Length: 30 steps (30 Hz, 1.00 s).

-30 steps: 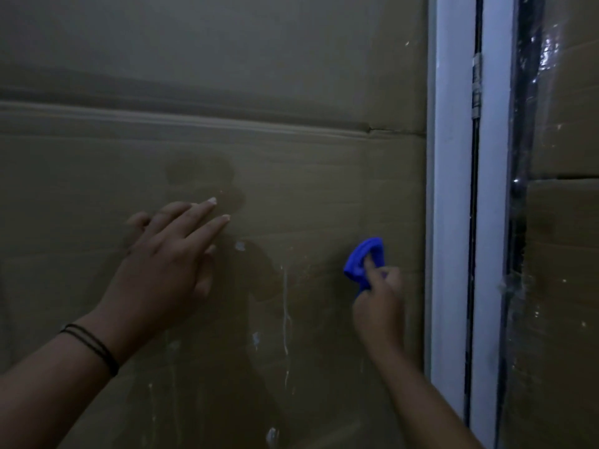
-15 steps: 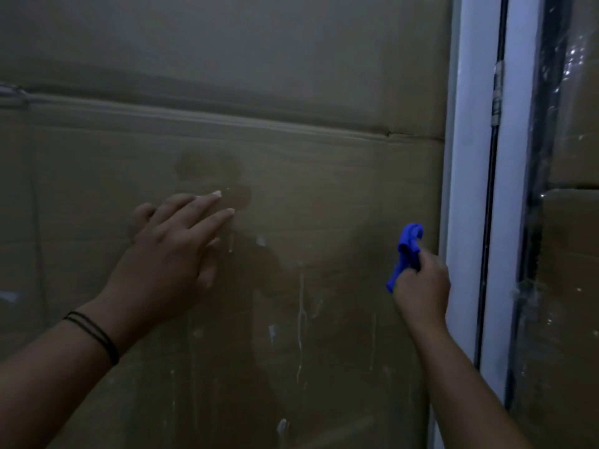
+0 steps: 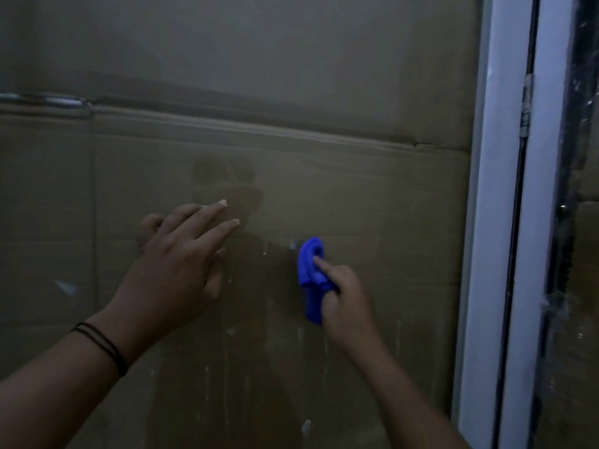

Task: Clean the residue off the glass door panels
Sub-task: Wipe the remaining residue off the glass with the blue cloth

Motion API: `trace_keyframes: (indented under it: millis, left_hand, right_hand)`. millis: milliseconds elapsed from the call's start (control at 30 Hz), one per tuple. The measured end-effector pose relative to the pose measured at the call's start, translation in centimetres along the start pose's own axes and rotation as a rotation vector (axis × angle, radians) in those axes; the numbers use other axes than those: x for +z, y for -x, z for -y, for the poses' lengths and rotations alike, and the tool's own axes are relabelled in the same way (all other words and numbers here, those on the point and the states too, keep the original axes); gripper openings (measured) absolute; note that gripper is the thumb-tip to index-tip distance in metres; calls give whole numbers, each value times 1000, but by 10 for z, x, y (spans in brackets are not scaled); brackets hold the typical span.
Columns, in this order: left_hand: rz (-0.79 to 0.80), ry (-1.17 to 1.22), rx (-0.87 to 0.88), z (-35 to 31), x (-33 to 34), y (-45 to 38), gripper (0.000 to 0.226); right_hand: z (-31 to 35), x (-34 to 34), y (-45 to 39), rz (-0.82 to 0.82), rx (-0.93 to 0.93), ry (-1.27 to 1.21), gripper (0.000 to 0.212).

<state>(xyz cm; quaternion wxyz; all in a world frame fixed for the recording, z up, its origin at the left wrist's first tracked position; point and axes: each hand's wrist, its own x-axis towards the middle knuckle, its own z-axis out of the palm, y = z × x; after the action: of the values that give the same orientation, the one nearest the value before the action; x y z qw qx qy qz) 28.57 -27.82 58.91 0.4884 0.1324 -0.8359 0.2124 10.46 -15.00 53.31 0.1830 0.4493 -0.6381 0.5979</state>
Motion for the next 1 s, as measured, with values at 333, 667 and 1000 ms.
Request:
trace_keyframes:
  millis: [333,667,1000]
  left_hand:
    - [10,-53,0,26,-12,12,57]
    - [-59,15,-81,47,-16,21,62]
    - [-16,-20,-72,42,-21,24,67]
  right_hand:
    - [-2,-67,-57,-521,215,297,44]
    - [56,78,-8,-31,-339,297,50]
    - [49,-11,-36,-265,182,-122,28]
